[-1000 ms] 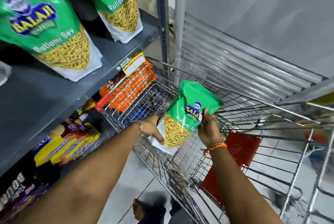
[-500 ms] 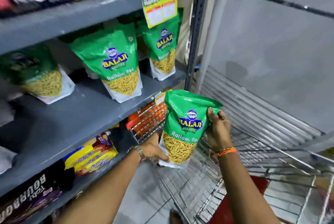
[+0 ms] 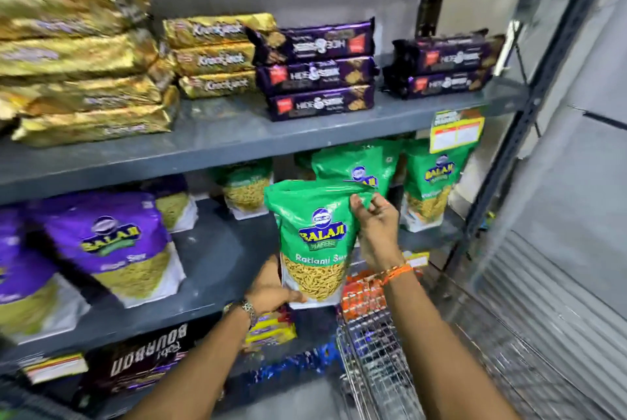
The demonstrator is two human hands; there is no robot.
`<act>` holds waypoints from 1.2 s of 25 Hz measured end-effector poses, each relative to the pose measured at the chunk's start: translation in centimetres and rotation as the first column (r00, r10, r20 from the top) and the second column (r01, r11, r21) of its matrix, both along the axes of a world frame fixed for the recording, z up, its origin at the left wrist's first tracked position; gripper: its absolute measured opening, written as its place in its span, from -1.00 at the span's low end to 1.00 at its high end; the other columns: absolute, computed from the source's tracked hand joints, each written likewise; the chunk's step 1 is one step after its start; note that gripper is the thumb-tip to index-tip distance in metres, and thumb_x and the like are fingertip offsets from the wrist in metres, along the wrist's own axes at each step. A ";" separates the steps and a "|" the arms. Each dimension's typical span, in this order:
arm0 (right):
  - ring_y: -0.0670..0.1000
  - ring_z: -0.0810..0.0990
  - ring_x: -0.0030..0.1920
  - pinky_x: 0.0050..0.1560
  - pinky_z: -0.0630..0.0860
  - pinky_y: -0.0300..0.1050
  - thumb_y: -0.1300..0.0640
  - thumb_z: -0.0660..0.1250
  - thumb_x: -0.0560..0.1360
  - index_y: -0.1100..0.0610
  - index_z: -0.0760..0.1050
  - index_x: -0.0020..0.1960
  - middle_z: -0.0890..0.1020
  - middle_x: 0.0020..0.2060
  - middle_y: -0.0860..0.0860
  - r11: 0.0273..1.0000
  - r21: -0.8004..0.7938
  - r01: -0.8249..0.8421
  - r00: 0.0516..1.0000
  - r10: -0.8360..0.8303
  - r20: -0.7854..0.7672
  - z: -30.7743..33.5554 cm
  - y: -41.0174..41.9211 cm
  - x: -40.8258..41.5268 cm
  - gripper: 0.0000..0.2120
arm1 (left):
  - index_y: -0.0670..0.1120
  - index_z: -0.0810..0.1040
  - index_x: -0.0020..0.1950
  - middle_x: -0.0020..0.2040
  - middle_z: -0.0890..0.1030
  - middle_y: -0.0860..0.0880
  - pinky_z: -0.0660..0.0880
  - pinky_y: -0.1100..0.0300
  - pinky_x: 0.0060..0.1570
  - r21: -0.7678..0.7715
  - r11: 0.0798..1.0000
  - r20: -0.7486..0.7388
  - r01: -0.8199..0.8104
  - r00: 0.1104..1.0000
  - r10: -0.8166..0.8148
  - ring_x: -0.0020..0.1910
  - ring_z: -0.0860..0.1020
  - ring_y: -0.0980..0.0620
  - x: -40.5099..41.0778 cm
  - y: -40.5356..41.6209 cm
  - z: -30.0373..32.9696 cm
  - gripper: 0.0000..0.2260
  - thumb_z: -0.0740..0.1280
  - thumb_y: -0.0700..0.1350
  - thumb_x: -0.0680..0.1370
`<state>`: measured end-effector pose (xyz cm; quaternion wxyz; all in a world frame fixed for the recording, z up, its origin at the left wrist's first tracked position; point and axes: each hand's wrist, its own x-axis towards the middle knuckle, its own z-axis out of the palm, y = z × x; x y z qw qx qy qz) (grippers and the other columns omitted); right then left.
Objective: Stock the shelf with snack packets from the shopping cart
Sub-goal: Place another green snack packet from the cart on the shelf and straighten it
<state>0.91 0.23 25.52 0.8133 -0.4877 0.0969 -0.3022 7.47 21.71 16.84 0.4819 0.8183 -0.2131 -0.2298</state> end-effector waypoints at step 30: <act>0.34 0.27 0.41 0.40 0.23 0.28 -0.37 0.60 -0.12 0.16 -0.08 0.55 0.29 0.39 0.33 0.689 -0.712 0.136 0.647 -0.606 -0.463 -9.4 -0.5 6.2 0.49 | 0.27 0.22 0.35 0.23 0.54 0.22 0.48 0.52 0.04 -0.289 0.912 0.089 -0.290 0.941 0.327 0.10 0.50 0.55 9.5 5.6 -2.7 0.07 0.69 -0.38 0.09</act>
